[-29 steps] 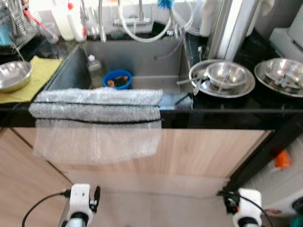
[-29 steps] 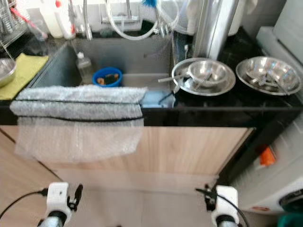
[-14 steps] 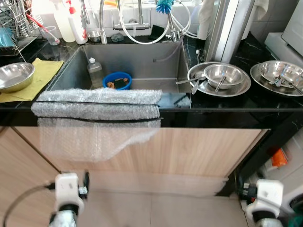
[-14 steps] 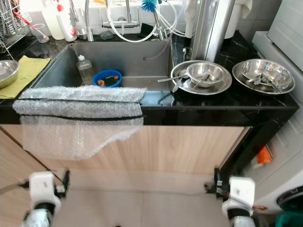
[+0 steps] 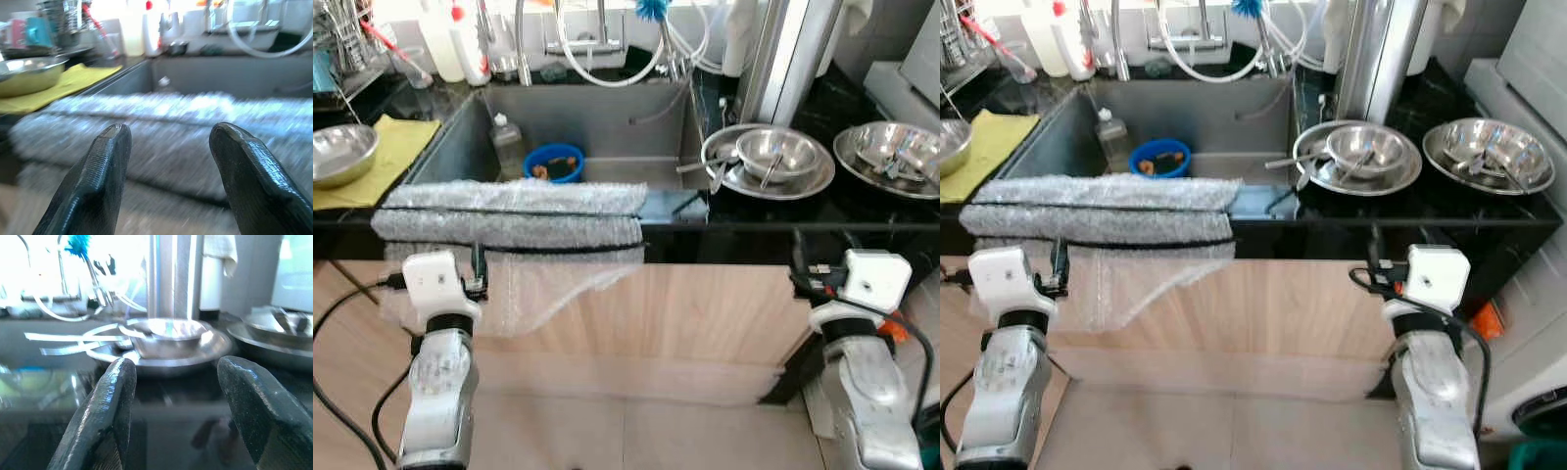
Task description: Kitchen organization
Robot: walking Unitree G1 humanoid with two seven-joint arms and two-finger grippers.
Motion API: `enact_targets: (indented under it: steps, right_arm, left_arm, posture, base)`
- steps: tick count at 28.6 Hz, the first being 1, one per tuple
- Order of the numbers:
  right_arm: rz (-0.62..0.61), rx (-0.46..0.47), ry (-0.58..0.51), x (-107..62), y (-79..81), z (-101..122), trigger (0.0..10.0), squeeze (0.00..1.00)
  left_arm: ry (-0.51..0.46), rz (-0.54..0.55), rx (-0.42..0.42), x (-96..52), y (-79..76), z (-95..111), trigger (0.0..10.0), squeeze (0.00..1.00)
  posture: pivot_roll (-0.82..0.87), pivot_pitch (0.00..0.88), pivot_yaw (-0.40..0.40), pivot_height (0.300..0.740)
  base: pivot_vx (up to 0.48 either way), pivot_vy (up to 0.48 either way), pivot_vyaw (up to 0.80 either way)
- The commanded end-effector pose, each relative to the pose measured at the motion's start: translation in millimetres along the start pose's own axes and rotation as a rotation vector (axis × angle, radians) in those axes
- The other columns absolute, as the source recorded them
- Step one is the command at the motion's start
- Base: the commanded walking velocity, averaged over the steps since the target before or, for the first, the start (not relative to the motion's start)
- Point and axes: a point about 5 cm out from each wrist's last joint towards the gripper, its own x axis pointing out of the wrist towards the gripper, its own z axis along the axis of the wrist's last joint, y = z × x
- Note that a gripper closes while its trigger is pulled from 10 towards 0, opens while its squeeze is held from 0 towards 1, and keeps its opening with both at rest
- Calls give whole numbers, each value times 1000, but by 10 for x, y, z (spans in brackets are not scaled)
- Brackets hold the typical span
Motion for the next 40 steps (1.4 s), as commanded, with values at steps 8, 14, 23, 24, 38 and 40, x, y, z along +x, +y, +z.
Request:
enact_targets:
  steps: [8, 14, 23, 24, 38, 40]
  right_arm:
    - [68, 38, -86, 168, 270, 279, 10000, 0]
    - [98, 62, -107, 182, 355, 381, 10000, 0]
    - [132, 72, -127, 184, 455, 468, 10000, 0]
    - [135, 73, -127, 186, 462, 468, 10000, 0]
    - [186, -47, -100, 307, 429, 406, 10000, 0]
    - [188, -64, -97, 320, 407, 396, 10000, 0]
  left_arm:
    - [-57, -67, -76, 189, -292, 181, 10000, 0]
    - [-71, -88, -116, 204, -387, 259, 10000, 0]
    - [-83, -115, -160, 205, -514, 311, 10000, 0]
    - [-84, -116, -162, 208, -522, 313, 10000, 0]
    - [-59, -169, -220, 206, -663, 311, 10000, 0]
    - [-57, -176, -224, 203, -677, 313, 10000, 0]
  posture:
    - [-26, 124, 53, 740]
    - [-28, 114, 57, 740]
    - [-32, 103, 57, 740]
    - [-31, 102, 56, 740]
    - [-33, 106, 58, 740]
    - [-32, 107, 57, 740]
  base:
    - [0, 0, 0]
    - [0, 0, 0]
    - [0, 0, 0]
    - [0, 0, 0]
    - [0, 0, 0]
    - [0, 0, 0]
